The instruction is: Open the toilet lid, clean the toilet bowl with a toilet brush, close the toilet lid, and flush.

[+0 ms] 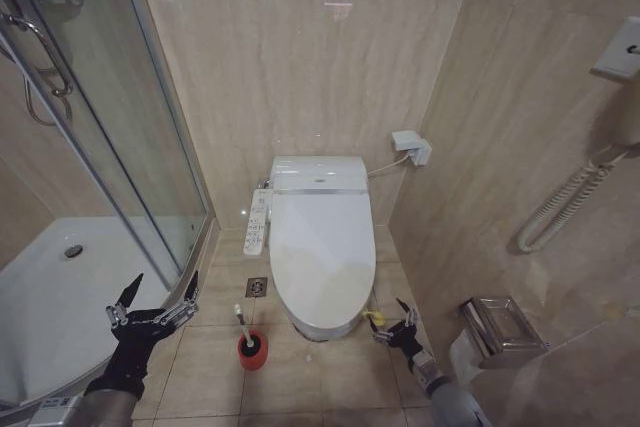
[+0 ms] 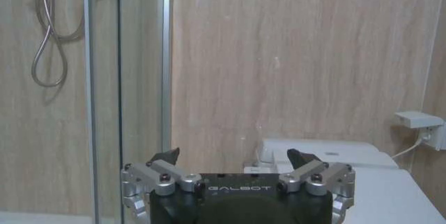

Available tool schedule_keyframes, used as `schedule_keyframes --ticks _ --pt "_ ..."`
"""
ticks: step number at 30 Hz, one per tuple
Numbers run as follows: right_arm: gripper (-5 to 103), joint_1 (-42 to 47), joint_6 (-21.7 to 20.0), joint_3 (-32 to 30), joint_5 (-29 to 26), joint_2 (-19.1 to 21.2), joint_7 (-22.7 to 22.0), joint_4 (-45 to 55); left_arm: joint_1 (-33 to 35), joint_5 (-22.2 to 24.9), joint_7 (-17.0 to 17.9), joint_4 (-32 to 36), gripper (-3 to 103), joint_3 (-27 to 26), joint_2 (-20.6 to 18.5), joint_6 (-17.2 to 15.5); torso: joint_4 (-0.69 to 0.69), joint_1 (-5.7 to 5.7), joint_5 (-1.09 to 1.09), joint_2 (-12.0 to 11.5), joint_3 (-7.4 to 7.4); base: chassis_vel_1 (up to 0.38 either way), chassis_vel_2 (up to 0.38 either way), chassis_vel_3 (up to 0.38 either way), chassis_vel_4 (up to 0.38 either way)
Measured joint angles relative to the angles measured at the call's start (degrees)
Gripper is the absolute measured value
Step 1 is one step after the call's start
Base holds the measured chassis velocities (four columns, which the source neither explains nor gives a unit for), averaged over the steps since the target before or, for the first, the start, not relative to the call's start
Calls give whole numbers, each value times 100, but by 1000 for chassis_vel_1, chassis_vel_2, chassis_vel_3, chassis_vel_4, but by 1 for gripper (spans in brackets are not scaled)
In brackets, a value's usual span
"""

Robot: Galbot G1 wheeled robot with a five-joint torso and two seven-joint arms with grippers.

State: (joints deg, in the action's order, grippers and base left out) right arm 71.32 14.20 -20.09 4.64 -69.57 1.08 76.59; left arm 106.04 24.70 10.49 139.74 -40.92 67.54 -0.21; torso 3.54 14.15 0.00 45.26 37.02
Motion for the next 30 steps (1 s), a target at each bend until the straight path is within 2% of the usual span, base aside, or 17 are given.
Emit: schedule_keyframes --ticks 11,12,19,20,25,26,30 --pt "100 -30 65 -112 106 -73 -66 -156 0 0 0 0 100 0 0 0 1 0 0 0 0 0 0 0 0" --pt "75 -33 87 -132 120 -93 -75 -194 0 0 0 0 100 0 0 0 1 0 0 0 0 0 0 0 0" --pt "75 -70 149 -168 194 -173 -90 -309 0 0 0 0 100 0 0 0 0 0 0 0 0 0 0 0 0" --pt "70 -71 154 -170 199 -184 -86 -316 0 0 0 0 100 0 0 0 0 0 0 0 0 0 0 0 0" --pt "70 -46 171 -166 204 -232 -55 -325 0 0 0 0 100 0 0 0 0 0 0 0 0 0 0 0 0" --pt "45 -40 173 -164 203 -246 -47 -325 0 0 0 0 100 0 0 0 1 0 0 0 0 0 0 0 0" --pt "45 -35 174 -163 203 -281 -31 -324 0 0 0 0 100 0 0 0 0 0 0 0 0 0 0 0 0"
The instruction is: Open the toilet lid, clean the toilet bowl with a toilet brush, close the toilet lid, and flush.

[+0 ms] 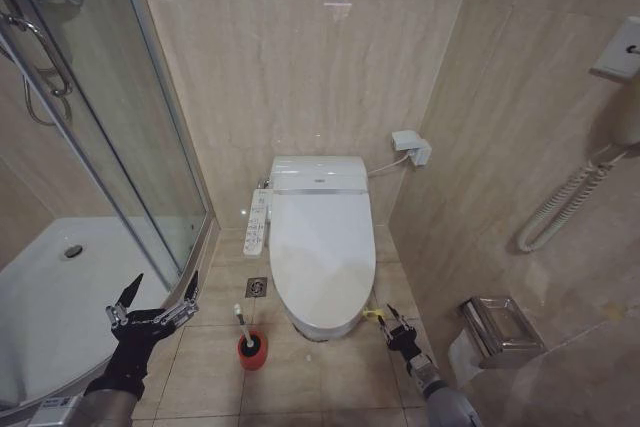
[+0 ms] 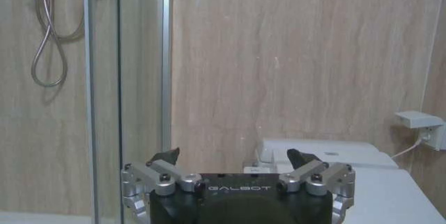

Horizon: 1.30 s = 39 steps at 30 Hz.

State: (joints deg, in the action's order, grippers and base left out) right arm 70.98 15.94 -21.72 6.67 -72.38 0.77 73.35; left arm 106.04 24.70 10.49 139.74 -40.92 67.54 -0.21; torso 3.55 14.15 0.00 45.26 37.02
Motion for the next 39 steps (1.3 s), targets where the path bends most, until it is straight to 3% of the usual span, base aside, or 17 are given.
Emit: schedule_keyframes --ticks 3,4,11,12,39 --pt "45 0 0 0 0 -13 2 6 0 0 0 0 100 0 0 0 0 0 0 0 0 0 0 0 0" --pt "18 0 0 -2 0 -18 2 10 0 0 0 0 100 0 0 0 0 0 0 0 0 0 0 0 0" --pt "18 5 16 -48 -30 -19 21 39 0 0 0 0 100 0 0 0 0 0 0 0 0 0 0 0 0" --pt "1 8 22 -62 -56 -16 21 68 0 0 0 0 100 0 0 0 0 0 1 0 0 0 0 0 0" --pt "1 286 -234 -501 -906 100 -122 1536 0 0 0 0 100 0 0 0 0 0 2 0 0 0 0 0 0"
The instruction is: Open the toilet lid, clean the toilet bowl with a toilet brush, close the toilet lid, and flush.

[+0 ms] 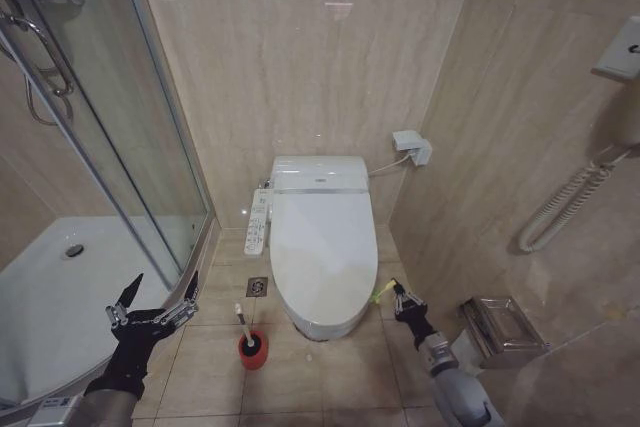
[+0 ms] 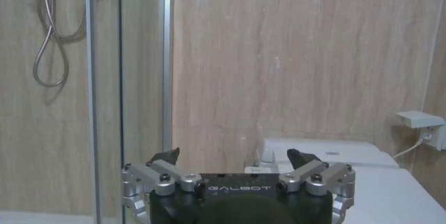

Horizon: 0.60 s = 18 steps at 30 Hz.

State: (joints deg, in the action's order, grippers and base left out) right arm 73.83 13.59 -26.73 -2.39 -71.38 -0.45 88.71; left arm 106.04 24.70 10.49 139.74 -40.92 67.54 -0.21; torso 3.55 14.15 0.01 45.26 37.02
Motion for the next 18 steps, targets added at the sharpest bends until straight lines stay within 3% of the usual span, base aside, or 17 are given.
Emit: schedule_keyframes --ticks 18 --pt "1 -263 -399 -312 -729 16 -160 747 0 0 0 0 100 0 0 0 0 0 -2 1 -1 0 0 0 0"
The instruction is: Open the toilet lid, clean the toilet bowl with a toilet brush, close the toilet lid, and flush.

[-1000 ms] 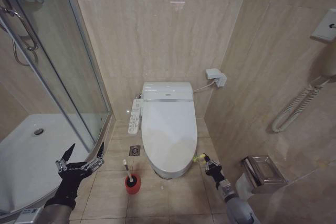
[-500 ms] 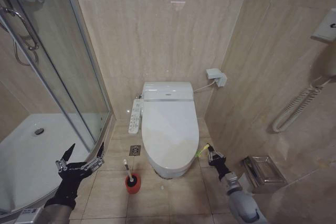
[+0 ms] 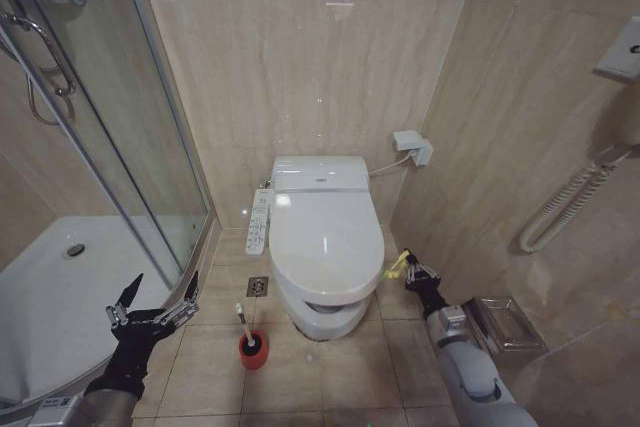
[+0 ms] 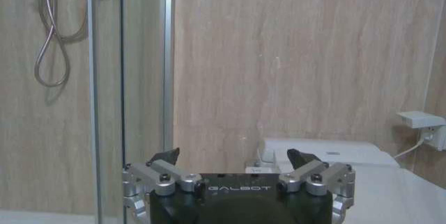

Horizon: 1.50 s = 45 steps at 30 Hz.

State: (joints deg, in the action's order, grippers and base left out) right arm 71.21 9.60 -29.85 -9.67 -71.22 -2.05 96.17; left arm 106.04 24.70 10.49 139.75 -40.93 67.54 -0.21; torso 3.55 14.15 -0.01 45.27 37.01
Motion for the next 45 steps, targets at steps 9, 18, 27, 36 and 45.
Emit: schedule_keyframes --ticks 9,18,27,36,45 --pt "1 -274 -230 -62 -242 -38 -72 176 0 0 0 0 100 0 0 0 0 0 0 0 0 0 0 0 0" --pt "1 -574 -355 -123 -475 -3 -118 157 0 0 0 0 100 0 0 0 -1 0 0 0 0 0 0 0 0" --pt "1 -1043 -486 -124 -653 44 -191 -72 0 0 0 0 100 0 0 0 -1 0 0 0 0 0 0 0 0" --pt "1 -1526 -555 13 -742 107 -241 -496 0 0 0 -1 100 0 0 0 -1 0 1 0 0 0 0 0 0" --pt "1 -2205 -563 136 -883 301 -255 -1090 0 0 0 0 100 0 0 0 -3 0 -1 -1 0 0 0 0 0"
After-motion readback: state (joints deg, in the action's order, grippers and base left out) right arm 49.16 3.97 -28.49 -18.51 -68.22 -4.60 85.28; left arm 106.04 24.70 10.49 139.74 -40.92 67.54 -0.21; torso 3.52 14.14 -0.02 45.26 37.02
